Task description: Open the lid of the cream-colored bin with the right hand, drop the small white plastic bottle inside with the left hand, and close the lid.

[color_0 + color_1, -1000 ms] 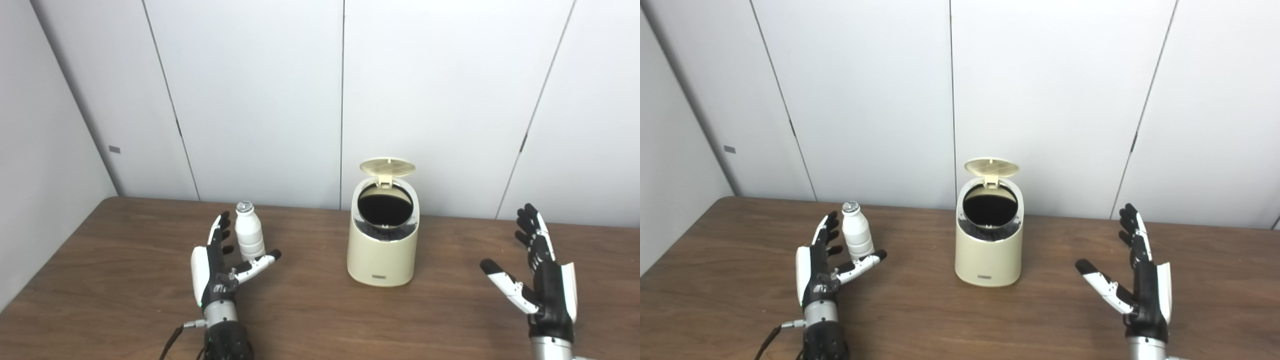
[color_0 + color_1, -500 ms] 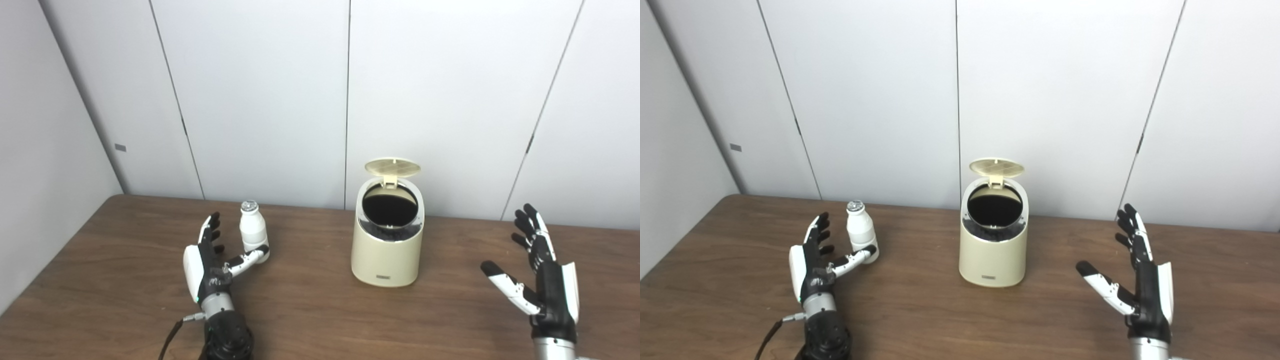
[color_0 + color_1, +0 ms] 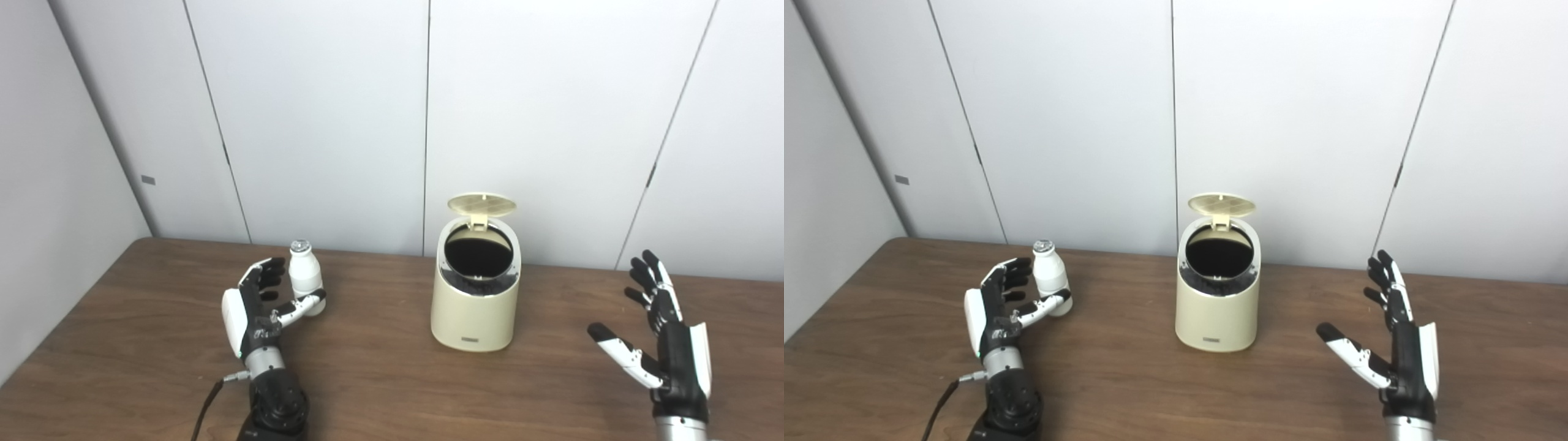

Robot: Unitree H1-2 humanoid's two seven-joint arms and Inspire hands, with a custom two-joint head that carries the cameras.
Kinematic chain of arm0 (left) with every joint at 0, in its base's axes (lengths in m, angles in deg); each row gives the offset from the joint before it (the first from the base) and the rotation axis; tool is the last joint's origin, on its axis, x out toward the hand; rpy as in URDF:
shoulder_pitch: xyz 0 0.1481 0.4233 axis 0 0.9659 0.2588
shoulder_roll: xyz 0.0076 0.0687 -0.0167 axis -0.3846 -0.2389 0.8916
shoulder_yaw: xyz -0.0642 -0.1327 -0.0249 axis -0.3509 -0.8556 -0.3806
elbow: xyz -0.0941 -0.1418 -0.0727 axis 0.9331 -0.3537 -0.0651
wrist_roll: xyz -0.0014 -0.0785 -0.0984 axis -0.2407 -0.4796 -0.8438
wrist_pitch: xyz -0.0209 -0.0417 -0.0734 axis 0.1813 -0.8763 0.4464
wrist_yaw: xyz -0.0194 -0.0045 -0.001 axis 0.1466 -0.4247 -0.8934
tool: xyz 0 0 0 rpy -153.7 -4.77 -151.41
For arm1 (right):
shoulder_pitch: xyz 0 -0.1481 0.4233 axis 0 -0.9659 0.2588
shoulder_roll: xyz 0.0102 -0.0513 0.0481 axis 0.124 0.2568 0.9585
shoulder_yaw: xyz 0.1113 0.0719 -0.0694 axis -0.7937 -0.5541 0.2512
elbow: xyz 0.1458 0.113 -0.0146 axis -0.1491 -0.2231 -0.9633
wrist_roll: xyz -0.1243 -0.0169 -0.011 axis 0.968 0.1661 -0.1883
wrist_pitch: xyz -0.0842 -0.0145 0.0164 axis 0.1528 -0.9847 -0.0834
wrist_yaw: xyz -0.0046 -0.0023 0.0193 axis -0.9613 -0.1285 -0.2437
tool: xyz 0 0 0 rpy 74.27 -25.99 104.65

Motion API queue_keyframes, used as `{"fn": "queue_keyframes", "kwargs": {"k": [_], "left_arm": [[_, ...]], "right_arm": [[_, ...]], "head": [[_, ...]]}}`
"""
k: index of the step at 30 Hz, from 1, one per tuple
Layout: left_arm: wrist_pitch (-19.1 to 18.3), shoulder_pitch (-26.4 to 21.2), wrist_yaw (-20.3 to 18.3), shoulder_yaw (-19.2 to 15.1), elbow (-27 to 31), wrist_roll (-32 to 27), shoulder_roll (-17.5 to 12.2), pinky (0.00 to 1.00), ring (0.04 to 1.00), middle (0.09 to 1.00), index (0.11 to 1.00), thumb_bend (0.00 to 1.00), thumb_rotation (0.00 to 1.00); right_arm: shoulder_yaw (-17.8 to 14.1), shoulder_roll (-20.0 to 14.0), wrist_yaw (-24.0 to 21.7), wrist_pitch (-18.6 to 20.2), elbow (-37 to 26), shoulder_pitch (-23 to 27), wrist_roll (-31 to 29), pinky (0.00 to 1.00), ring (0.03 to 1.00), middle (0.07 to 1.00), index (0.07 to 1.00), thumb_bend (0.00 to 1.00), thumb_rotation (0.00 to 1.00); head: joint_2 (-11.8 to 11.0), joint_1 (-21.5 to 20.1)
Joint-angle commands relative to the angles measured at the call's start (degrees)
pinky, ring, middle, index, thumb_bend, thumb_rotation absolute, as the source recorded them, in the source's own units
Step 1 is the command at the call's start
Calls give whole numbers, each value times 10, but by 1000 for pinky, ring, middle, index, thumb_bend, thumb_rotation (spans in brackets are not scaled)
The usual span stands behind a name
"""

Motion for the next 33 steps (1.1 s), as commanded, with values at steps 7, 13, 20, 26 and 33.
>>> {"fn": "queue_keyframes", "kwargs": {"k": [7,13,20,26,33], "left_arm": [[11,-27,-17,10,1,-11,-1,614,682,678,664,938,0],[12,-28,-16,15,1,-12,2,601,670,665,651,904,0],[55,-39,31,1,-21,-8,-3,415,466,489,508,527,0],[59,-48,51,-5,-21,-5,-11,339,420,465,496,504,0],[64,-49,38,-13,-1,-27,-9,352,444,473,486,504,0]], "right_arm": [[-7,-4,-6,-16,11,-23,-1,854,909,909,940,783,598],[-8,-3,-4,-12,11,-22,6,838,903,908,936,776,597],[-8,-1,-5,-13,3,-25,7,822,894,901,933,768,597],[-8,-2,-2,-16,5,-26,14,812,889,898,930,749,595],[-11,-1,-4,-13,5,-28,8,865,906,909,937,747,592]], "head": [[0,0],[0,-3],[0,-7],[0,-7],[-2,-6]]}}
